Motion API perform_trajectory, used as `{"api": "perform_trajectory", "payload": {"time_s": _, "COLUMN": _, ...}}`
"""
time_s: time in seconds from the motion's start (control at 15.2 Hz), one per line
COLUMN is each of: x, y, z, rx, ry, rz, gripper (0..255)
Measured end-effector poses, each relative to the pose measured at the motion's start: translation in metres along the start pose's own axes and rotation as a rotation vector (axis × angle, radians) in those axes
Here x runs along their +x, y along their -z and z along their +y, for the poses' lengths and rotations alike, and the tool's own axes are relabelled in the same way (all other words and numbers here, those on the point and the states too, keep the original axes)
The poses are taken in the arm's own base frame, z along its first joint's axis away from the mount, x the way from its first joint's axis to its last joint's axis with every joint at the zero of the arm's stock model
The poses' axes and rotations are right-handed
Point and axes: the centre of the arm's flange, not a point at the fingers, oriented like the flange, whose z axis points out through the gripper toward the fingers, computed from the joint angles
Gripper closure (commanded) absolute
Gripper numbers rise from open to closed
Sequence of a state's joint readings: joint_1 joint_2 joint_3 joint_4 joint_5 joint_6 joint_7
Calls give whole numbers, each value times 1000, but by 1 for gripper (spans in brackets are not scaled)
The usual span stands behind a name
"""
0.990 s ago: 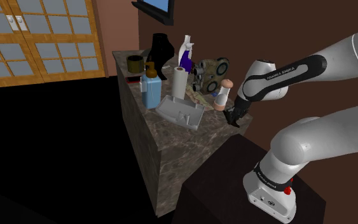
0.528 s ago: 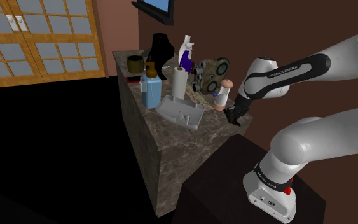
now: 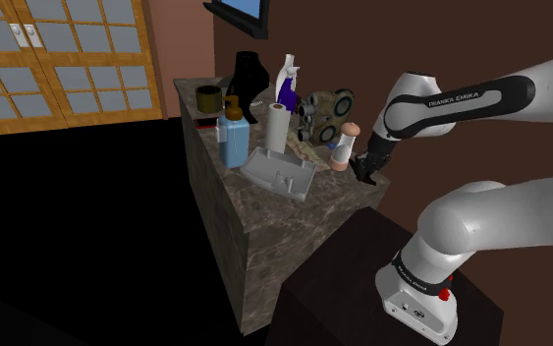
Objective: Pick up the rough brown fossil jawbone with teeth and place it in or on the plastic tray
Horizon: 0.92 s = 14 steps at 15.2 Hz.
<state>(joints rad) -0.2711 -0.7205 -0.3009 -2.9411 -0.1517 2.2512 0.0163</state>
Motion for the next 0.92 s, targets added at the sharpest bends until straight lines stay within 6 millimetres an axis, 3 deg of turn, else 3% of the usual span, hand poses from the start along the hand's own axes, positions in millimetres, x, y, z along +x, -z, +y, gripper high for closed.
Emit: {"api": "perform_trajectory", "payload": {"time_s": 0.92, "x": 1, "y": 73, "z": -6, "rx": 0, "ry": 0, "rz": 0, "gripper": 255}}
